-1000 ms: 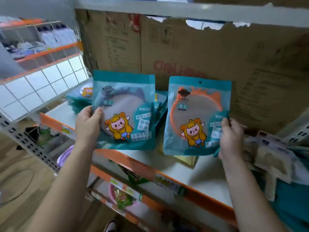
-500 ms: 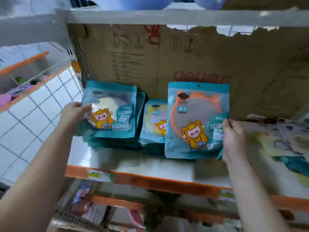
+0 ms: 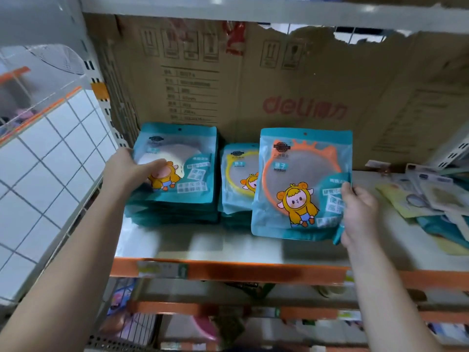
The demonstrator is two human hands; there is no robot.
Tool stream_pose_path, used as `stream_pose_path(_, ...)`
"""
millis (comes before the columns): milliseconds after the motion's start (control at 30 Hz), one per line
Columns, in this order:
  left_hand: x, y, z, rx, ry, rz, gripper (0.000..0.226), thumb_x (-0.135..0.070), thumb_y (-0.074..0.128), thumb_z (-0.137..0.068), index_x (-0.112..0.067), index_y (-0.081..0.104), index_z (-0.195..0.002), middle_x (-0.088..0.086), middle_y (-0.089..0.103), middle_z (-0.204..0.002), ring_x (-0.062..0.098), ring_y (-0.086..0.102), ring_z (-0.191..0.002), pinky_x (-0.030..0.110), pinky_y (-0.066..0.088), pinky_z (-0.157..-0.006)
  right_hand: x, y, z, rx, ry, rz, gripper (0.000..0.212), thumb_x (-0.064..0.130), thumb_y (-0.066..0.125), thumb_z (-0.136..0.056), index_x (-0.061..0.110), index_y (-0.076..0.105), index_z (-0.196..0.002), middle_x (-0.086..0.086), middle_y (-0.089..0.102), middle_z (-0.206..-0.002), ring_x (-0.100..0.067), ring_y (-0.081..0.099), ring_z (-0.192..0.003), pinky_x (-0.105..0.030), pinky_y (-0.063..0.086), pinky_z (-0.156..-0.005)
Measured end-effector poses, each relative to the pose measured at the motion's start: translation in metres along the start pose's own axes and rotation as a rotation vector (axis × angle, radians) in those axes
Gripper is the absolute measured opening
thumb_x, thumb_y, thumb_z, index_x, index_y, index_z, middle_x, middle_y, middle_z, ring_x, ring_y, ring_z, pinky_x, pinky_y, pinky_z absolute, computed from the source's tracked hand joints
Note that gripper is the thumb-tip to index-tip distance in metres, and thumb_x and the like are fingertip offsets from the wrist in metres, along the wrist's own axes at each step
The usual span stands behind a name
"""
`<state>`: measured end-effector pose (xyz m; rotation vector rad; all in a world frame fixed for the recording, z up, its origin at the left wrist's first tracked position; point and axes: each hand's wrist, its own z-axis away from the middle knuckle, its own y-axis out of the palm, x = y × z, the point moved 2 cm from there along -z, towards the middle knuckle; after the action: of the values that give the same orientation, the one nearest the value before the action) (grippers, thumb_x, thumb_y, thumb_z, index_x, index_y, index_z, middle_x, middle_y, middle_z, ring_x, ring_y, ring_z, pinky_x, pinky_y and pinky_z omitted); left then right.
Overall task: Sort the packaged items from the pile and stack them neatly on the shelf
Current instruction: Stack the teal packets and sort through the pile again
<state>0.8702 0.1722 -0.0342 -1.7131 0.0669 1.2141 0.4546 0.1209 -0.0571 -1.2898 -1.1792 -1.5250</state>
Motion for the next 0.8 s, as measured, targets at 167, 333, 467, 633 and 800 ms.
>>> stream_pose_path(167, -0.003, 0.001, -0.001, -0.051, 0.065, -0.2, 0.057, -0.053, 0.075, -0.078, 0.001, 0.061, -0.092, 0.021, 0.066, -0.092, 0.035, 0.064, -0.079, 0.049, 0.055, -0.07, -0.003, 0.001, 0.004, -0.005, 0.024, 0.011, 0.017, 0.022, 0.048, -0.102, 0.018, 0.063, -0.095, 0.002, 0.07, -0.085, -0.008, 0.07, -0.069, -0.031, 0.056, -0.063)
stream_pose_path(333, -0.005, 0.008, 0.007, -0.117, 0.239, -0.419, 0.065, -0.052, 0.064, -0.087, -0.005, 0.053, -0.131, 0.021, 0.056, -0.126, 0.038, 0.051, -0.116, 0.046, 0.044, -0.089, 0.005, 0.015, -0.002, 0.088, 0.088, 0.054, 0.018, 0.024, 0.05, -0.101, 0.015, 0.063, -0.094, -0.001, 0.073, -0.086, -0.013, 0.073, -0.074, -0.032, 0.058, -0.06)
stream_pose_path(467, -0.007, 0.017, 0.036, -0.277, 0.533, -0.369, 0.044, -0.044, 0.056, -0.094, -0.008, 0.067, -0.118, 0.017, 0.061, -0.119, 0.038, 0.053, -0.11, 0.047, 0.043, -0.089, 0.011, 0.046, -0.014, 0.188, 0.099, 0.172, 0.018, 0.019, 0.051, -0.101, 0.01, 0.064, -0.092, -0.01, 0.072, -0.092, -0.026, 0.071, -0.084, -0.042, 0.059, -0.073)
stream_pose_path(633, 0.002, 0.048, 0.105, -0.467, 0.846, -0.247, 0.024, -0.026, 0.06, -0.093, -0.006, 0.068, -0.103, 0.014, 0.062, -0.103, 0.034, 0.056, -0.096, 0.041, 0.039, -0.082, 0.023, 0.08, -0.029, 0.305, 0.086, 0.286, 0.017, 0.016, 0.053, -0.1, 0.009, 0.063, -0.087, -0.008, 0.069, -0.085, -0.021, 0.071, -0.073, -0.033, 0.06, -0.061)
stream_pose_path(800, 0.031, 0.082, 0.14, -0.424, 0.81, -0.134, 0.024, -0.023, 0.06, -0.091, -0.004, 0.067, -0.103, 0.012, 0.062, -0.097, 0.028, 0.056, -0.088, 0.038, 0.039, -0.073, 0.026, 0.089, -0.04, 0.448, 0.103, 0.555, 0.025, 0.006, 0.074, -0.083, 0.0, 0.063, -0.105, -0.011, 0.071, -0.09, -0.019, 0.071, -0.071, -0.032, 0.06, -0.058)
